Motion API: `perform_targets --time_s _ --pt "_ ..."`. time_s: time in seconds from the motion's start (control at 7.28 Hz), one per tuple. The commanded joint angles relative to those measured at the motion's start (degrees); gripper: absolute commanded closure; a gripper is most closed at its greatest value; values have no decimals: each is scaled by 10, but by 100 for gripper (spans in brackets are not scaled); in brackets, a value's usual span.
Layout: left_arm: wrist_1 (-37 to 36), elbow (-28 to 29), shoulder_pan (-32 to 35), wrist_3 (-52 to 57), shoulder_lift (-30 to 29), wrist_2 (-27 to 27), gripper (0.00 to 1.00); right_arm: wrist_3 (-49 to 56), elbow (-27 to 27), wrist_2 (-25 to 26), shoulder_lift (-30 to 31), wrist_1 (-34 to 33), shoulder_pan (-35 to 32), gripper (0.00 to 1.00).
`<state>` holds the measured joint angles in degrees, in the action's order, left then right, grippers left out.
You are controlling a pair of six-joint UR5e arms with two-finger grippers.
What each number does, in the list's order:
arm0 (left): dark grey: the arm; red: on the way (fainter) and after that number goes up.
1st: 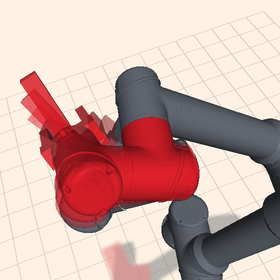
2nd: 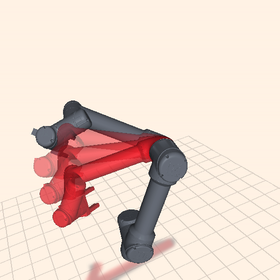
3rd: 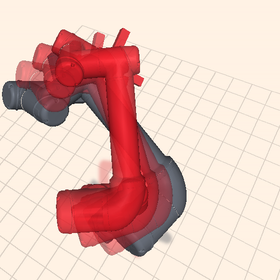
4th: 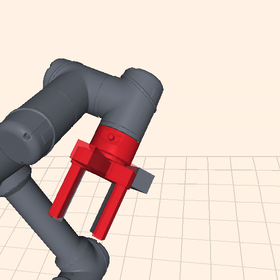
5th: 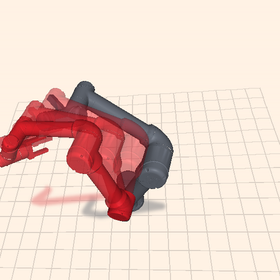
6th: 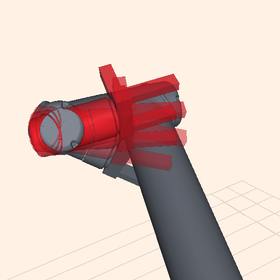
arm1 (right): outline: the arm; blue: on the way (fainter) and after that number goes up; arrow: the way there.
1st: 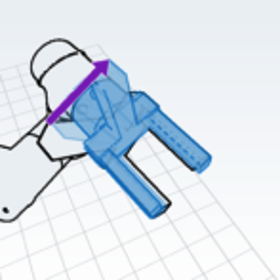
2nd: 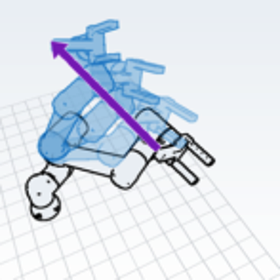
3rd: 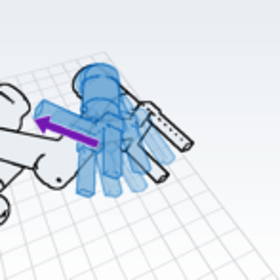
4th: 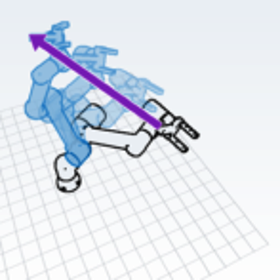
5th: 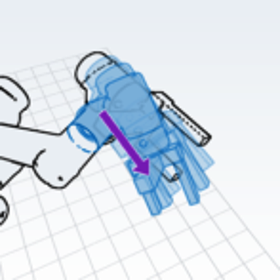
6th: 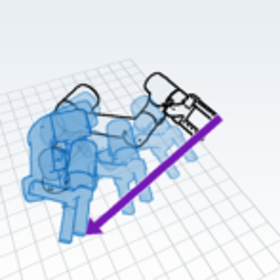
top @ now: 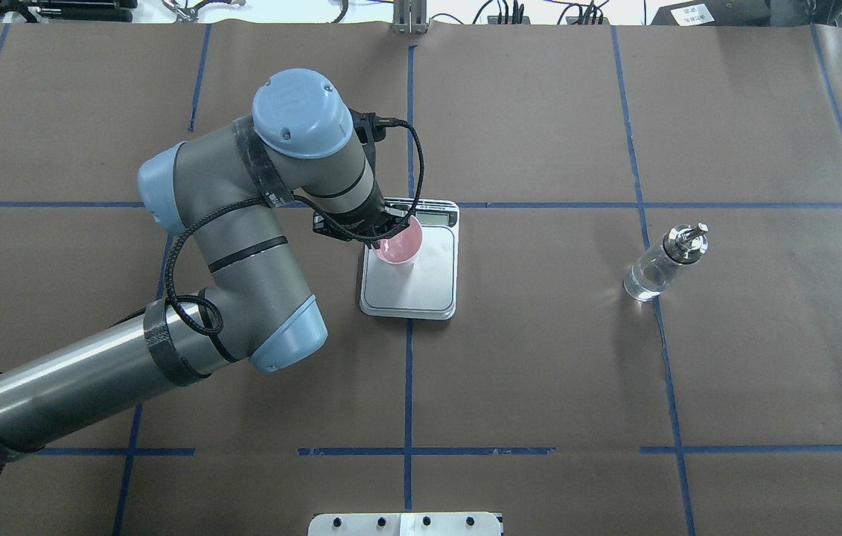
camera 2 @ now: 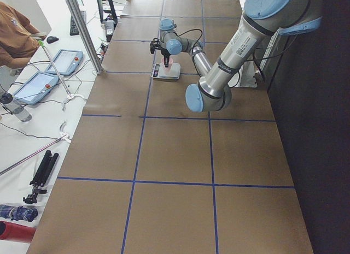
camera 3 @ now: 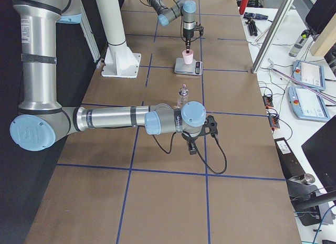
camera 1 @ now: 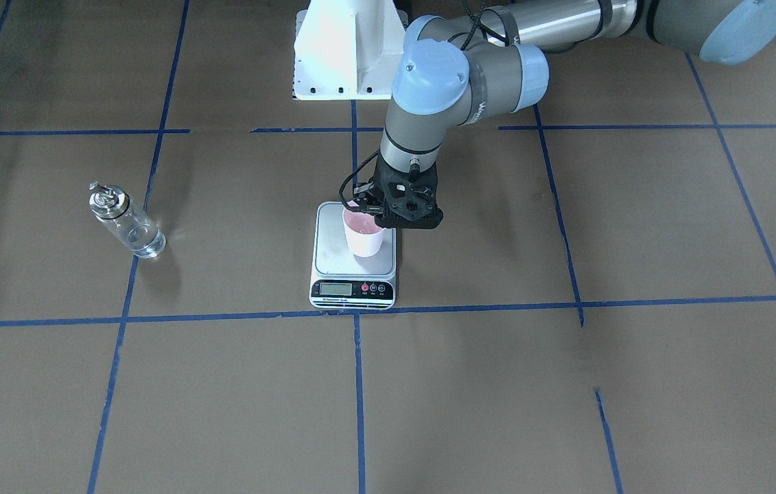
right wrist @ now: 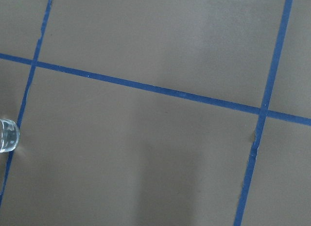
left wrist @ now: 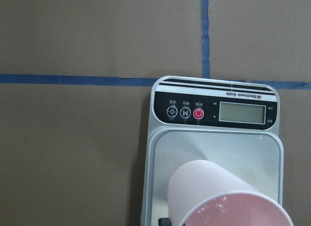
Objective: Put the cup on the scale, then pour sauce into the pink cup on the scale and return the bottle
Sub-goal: 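Carry the pink cup with the left gripper over the scale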
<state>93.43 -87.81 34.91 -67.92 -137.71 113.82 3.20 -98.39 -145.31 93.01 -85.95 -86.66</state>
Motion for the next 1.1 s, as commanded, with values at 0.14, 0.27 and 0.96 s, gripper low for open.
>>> perform_targets --time_s 0.14,0.27,0.96 --pt "-9 23 -5 0 -16 -2 100 0 3 -2 1 0 0 0" --pt "-9 23 -5 -1 -16 -1 99 0 2 -2 1 0 1 0" --pt "-8 7 -5 -19 -14 1 35 -2 0 -4 0 0 3 0"
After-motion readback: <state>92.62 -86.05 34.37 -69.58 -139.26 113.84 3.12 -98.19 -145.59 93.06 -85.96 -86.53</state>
